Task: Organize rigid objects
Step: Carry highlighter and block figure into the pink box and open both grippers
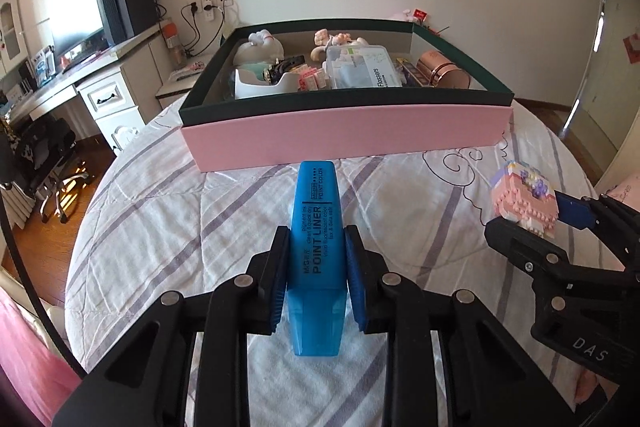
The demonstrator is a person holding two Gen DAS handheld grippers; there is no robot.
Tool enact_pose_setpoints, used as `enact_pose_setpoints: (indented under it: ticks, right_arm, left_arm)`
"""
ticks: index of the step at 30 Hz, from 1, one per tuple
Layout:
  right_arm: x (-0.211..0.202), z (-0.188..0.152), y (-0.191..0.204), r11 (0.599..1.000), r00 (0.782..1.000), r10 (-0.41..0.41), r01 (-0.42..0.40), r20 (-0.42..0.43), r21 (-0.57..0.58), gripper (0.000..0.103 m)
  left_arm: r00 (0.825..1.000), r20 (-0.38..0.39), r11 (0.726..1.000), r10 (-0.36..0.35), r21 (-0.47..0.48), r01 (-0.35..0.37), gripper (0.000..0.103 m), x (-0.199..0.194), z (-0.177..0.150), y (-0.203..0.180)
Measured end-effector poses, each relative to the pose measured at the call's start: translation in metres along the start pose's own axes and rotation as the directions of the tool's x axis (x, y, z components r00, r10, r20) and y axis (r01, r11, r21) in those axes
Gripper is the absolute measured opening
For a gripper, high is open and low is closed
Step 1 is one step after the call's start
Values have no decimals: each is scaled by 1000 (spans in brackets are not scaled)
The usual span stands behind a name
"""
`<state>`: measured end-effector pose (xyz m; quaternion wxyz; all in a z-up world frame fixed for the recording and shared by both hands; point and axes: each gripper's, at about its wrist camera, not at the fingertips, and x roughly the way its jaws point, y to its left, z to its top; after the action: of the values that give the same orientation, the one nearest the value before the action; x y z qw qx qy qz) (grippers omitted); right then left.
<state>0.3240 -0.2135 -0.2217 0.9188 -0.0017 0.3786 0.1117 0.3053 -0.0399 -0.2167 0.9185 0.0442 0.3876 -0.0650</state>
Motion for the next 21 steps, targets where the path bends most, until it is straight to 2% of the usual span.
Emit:
enact_pose_setpoints:
  ticks: [6, 11, 16, 21]
  right_arm:
    - [-27, 10, 20, 999, 997, 34, -33, 69, -24, 62]
    - [-42, 26, 30, 998, 993, 43, -37, 112, -56, 63]
    - [-45, 57, 26, 997, 986, 42, -30, 160, -77, 63]
    - [-28, 103, 14, 995, 984, 9, 8, 178, -97, 63]
  left_arm:
    - [997, 72, 1000, -2, 15, 1, 26, -37, 0, 1]
    - [992, 122, 999, -27, 33, 23, 26, -57, 17, 4]
    - [985, 159, 996, -65, 71, 55, 26, -56, 60, 7]
    - [988, 141, 992, -57, 120, 40, 26, -22, 117, 4]
